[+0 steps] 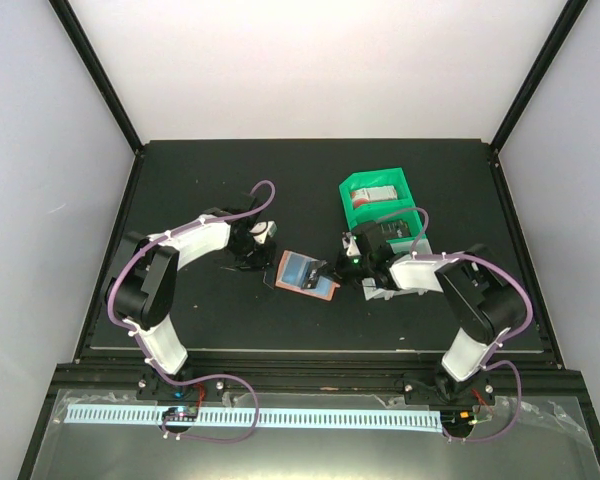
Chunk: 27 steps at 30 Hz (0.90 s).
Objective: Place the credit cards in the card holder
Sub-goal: Insert the credit card into the card holder.
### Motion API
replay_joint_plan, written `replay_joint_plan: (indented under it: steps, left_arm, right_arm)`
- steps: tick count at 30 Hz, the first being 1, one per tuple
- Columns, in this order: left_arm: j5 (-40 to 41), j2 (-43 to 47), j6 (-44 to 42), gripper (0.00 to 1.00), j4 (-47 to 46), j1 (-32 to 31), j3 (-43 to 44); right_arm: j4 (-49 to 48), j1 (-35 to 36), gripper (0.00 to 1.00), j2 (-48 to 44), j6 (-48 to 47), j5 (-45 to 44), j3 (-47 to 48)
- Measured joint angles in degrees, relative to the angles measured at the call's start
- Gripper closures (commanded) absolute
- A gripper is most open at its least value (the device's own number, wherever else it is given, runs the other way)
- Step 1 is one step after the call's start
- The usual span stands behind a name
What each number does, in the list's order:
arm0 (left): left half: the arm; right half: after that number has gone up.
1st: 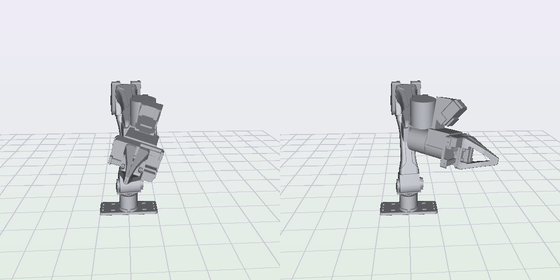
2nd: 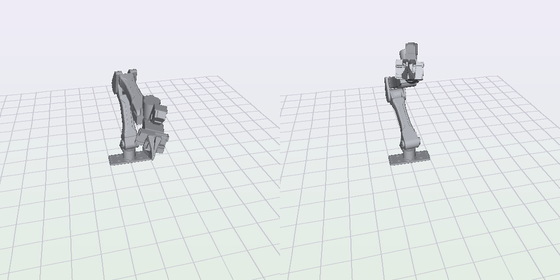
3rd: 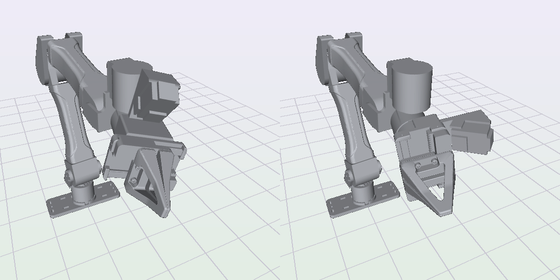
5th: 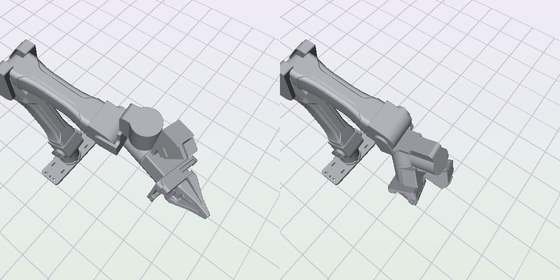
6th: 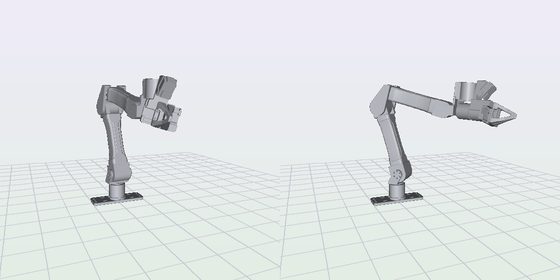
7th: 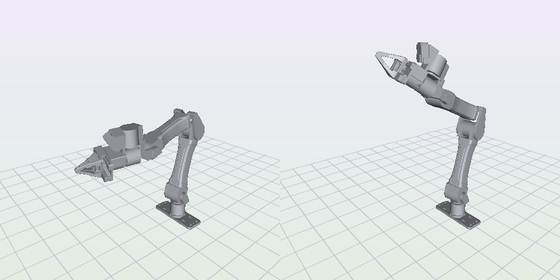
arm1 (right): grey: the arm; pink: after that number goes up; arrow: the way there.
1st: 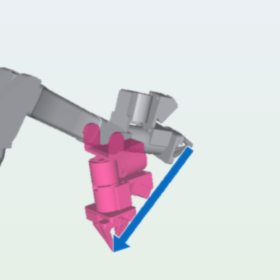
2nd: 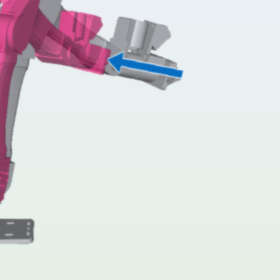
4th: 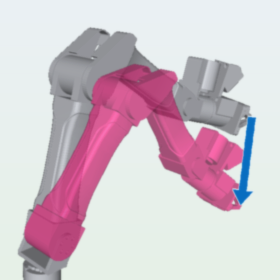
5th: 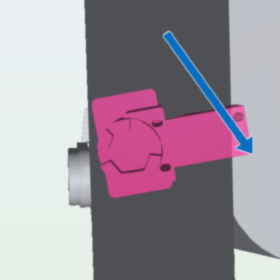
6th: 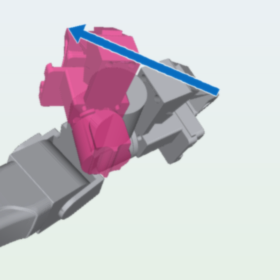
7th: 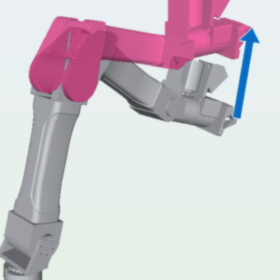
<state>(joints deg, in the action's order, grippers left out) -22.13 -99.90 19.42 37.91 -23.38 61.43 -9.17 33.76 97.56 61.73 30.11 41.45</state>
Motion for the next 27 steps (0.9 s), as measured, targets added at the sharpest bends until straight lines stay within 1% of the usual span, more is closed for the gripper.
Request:
replay_joint_plan:
  steps: [14, 27]
  left_arm:
    - [-0.2, 0.0, -0.3, 0.98, 0.0, 0.0, 0.0]
    - [-0.2, 0.0, -0.4, 0.98, 0.2, 0.0, 0.0]
  right_arm:
    - [-8.7, 0.0, 0.99, 0.5, 3.3, 0.7, -3.6]
    - [-11.8, 0.0, 0.99, -0.5, 3.4, 1.5, -4.3]
